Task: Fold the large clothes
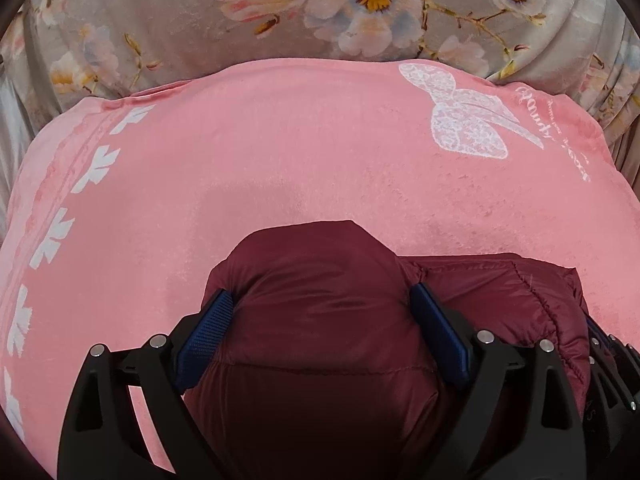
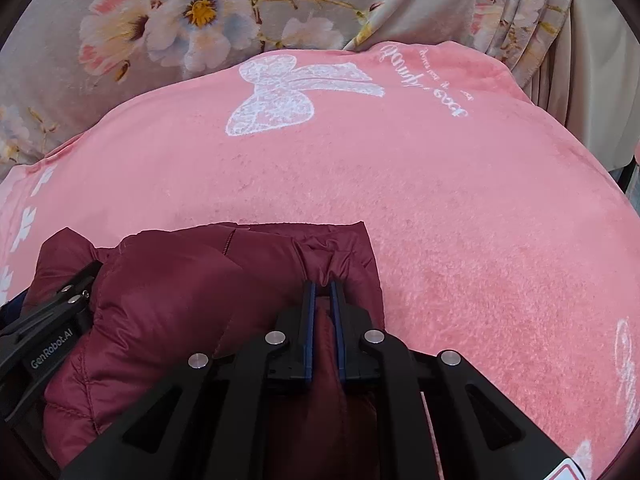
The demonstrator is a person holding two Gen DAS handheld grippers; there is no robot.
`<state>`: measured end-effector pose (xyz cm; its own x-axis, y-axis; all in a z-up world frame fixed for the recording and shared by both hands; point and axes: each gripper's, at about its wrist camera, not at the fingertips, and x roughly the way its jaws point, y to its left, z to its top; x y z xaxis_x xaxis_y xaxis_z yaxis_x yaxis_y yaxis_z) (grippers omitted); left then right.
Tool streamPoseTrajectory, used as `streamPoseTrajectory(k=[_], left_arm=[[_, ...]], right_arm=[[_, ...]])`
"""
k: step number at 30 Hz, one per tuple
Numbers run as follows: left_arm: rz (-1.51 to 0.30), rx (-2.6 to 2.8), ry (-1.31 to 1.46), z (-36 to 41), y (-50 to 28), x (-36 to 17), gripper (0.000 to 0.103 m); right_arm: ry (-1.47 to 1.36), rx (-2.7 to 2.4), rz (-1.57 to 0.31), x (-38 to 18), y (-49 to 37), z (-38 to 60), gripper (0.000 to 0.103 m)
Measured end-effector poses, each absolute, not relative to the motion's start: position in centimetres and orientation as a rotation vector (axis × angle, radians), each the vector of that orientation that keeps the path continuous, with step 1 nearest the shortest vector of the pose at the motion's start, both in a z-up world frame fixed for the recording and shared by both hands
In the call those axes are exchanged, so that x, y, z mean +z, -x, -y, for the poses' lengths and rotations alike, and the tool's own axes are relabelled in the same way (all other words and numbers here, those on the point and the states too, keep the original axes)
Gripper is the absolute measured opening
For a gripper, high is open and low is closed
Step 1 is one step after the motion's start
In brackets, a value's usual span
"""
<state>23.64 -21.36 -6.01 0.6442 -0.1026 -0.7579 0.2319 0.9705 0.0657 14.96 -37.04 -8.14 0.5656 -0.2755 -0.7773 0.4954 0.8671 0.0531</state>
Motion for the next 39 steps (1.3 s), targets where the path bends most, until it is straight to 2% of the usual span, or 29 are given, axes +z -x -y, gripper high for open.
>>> streamPoseTrajectory(k=[8,12,14,15,16,18,21,23,24,26,27,28,32,39], left_arm=[[-0.831,-0.174,-0.188,21.8,-23.6,-6.5,0.089],[-0.832,-0.173,-0.188,21.9,-23.6,-6.6,0.089],[-0.84,-0.194,-0.162,21.4,-23.7,-6.3,0.089],[-0.85,-0.218,-0.131,20.7,-23.8,-6.0,0.089],[-0.859,-0.236,-0.101,20.1,-23.7,-5.6,0.089],[-0.875,-0.249,-0.012,18.0,-23.6,-4.5,0.089],[-0.906,-0.237,0.096,15.9,-23.5,-3.7,0.089],[-0.94,-0.231,0.125,15.7,-23.7,-4.0,0.089],[-0.948,-0.227,0.125,15.7,-23.6,-4.2,0.089],[-0.941,-0.21,0.105,16.0,-23.2,-4.3,0.089],[-0.937,-0.211,0.1,16.0,-23.1,-4.2,0.089],[-0.934,-0.209,0.093,16.1,-23.1,-4.1,0.089],[-0.913,-0.2,0.052,16.7,-23.2,-4.1,0.09],[-0.912,-0.197,0.028,17.7,-23.6,-5.7,0.093]], right_arm=[[-0.286,-0.454,-0.851,-8.3,-14.9,37.1,0.009],[-0.456,-0.34,-0.766,-7.9,-13.2,39.1,0.012],[-0.535,-0.294,-0.743,-7.1,-12.0,40.1,0.018],[-0.557,-0.284,-0.727,-6.4,-11.1,40.4,0.028],[-0.568,-0.278,-0.708,-5.6,-10.3,40.6,0.042],[-0.574,-0.25,-0.691,-4.4,-9.5,40.6,0.058],[-0.551,-0.215,-0.733,-4.0,-10.5,39.7,0.063],[-0.497,-0.203,-0.83,-5.1,-12.3,38.4,0.064],[-0.465,-0.213,-0.848,-5.5,-12.6,37.8,0.06],[-0.417,-0.214,-0.806,-5.0,-12.4,36.8,0.038],[-0.412,-0.225,-0.787,-4.5,-12.2,36.8,0.017],[-0.434,-0.227,-0.745,-3.7,-11.7,37.2,0.01],[-0.462,-0.234,-0.716,-3.3,-11.5,38.5,0.007],[-0.468,-0.258,-0.773,-7.4,-12.2,39.1,0.007]])
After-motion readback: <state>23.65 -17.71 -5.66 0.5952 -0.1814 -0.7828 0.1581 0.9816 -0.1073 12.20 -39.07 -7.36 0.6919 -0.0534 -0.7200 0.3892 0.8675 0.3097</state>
